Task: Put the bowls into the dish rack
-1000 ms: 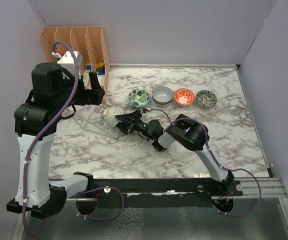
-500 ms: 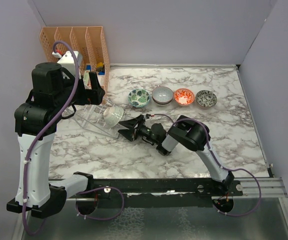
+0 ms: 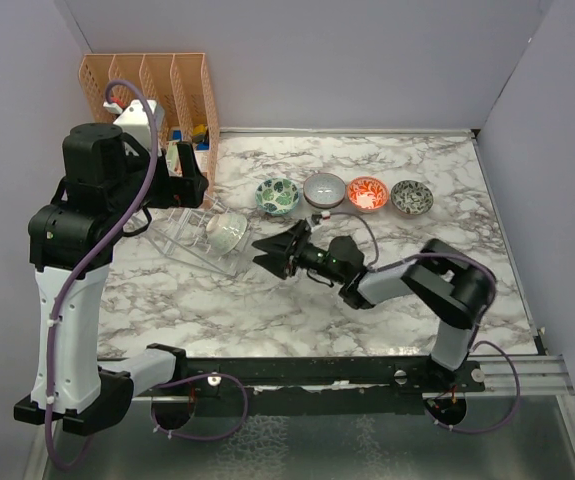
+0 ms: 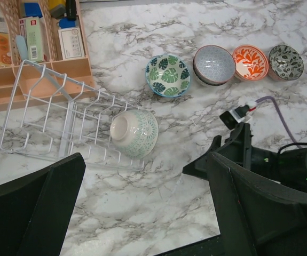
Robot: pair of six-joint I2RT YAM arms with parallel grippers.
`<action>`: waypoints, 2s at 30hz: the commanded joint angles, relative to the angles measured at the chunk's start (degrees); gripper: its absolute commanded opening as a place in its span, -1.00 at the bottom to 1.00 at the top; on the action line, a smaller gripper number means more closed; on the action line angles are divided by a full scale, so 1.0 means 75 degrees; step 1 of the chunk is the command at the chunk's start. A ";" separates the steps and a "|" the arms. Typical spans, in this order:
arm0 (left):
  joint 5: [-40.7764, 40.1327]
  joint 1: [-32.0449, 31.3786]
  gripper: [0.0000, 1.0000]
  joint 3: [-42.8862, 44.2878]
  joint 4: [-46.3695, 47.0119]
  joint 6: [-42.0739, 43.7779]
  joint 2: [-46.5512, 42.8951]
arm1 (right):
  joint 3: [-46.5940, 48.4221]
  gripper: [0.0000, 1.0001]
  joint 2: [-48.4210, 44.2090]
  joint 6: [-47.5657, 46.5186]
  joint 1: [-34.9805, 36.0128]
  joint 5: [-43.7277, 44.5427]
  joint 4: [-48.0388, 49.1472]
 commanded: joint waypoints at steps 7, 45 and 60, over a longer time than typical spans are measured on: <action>-0.0386 -0.0048 0.99 0.0518 0.0002 0.0168 -0.0047 | 0.4250 0.58 -0.3131 -0.7298 -0.1591 0.1450 -1.1976; -0.0842 -0.0047 0.99 -0.0005 0.0378 -0.1025 -0.0296 | 1.0152 0.03 0.2556 -1.2258 -0.2525 0.2042 -1.5375; -0.0824 -0.0051 0.99 -0.0087 0.0473 -0.0890 -0.0269 | 1.0329 -0.61 0.2590 -1.2235 -0.2543 0.1805 -1.5409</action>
